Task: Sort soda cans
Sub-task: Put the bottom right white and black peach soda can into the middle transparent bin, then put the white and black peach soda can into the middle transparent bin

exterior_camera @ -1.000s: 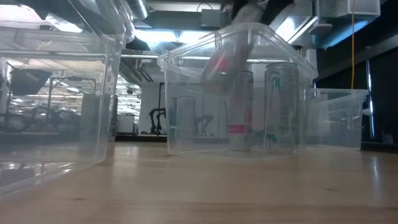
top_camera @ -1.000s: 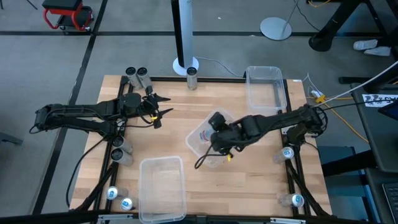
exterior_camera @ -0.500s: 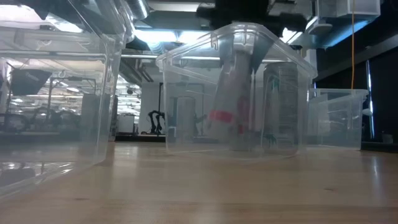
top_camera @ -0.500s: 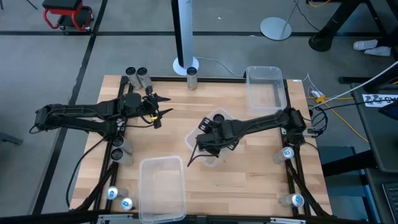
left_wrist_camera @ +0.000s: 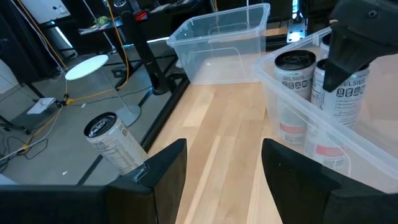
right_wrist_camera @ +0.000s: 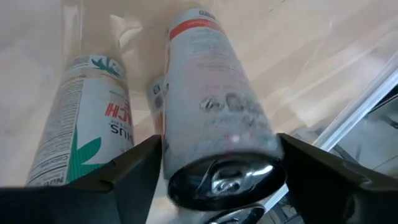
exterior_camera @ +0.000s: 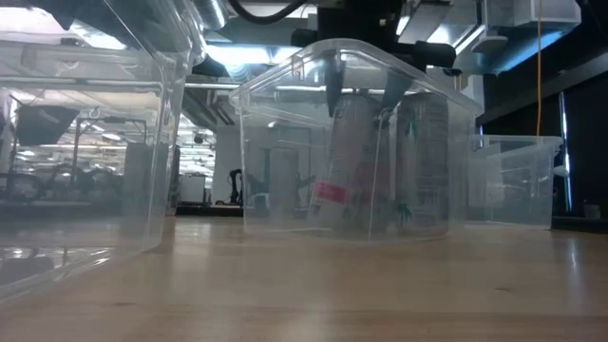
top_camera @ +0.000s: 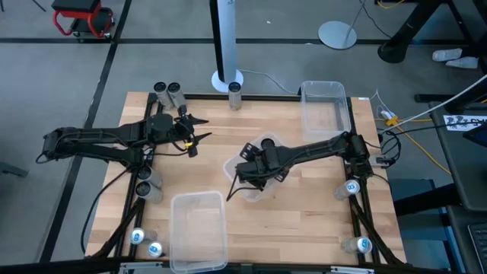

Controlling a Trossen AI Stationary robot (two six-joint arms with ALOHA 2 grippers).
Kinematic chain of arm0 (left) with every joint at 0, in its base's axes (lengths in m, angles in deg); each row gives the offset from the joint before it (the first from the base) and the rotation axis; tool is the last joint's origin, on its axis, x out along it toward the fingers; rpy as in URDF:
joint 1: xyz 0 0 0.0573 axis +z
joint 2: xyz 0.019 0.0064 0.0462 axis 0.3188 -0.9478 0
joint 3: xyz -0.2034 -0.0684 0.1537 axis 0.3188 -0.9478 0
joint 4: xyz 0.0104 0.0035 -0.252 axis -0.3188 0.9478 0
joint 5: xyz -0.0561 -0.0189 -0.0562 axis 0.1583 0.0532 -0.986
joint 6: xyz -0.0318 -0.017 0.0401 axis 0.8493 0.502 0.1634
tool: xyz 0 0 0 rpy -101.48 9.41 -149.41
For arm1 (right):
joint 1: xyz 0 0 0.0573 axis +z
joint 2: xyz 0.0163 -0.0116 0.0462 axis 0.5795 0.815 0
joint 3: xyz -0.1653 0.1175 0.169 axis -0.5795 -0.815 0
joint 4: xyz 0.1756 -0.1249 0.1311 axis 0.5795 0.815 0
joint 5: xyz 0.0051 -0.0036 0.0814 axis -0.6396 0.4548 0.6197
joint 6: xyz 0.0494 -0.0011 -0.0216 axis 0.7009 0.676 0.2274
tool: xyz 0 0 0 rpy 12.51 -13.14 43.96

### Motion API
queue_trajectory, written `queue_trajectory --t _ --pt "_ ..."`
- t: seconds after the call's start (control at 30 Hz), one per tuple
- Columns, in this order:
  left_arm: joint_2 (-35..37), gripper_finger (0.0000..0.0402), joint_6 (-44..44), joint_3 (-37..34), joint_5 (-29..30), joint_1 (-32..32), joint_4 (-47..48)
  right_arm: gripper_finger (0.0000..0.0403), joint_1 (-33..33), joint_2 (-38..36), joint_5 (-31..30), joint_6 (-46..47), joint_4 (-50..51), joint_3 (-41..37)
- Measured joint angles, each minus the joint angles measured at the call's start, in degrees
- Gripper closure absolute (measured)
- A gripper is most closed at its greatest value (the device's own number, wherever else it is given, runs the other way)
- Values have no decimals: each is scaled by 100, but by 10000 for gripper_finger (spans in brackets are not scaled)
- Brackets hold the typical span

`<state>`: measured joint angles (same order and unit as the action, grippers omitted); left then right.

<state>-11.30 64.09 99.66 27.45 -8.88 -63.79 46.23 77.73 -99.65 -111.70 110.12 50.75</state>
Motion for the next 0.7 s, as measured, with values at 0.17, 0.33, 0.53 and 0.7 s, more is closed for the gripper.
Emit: queue_trajectory --t 0.17,0.33,0.53,0.7 --pt "0 204 36 0 0 2 0 55 -3 -1 -6 -43 39 6" --pt "0 204 45 0 0 0 -26 37 8 -5 190 -118 494 528" --pt "93 204 -222 25 -2 6 -27 34 172 -210 364 -143 1244 1529" --pt "545 204 -450 48 -730 199 63 34 442 -970 187 -143 1385 1476"
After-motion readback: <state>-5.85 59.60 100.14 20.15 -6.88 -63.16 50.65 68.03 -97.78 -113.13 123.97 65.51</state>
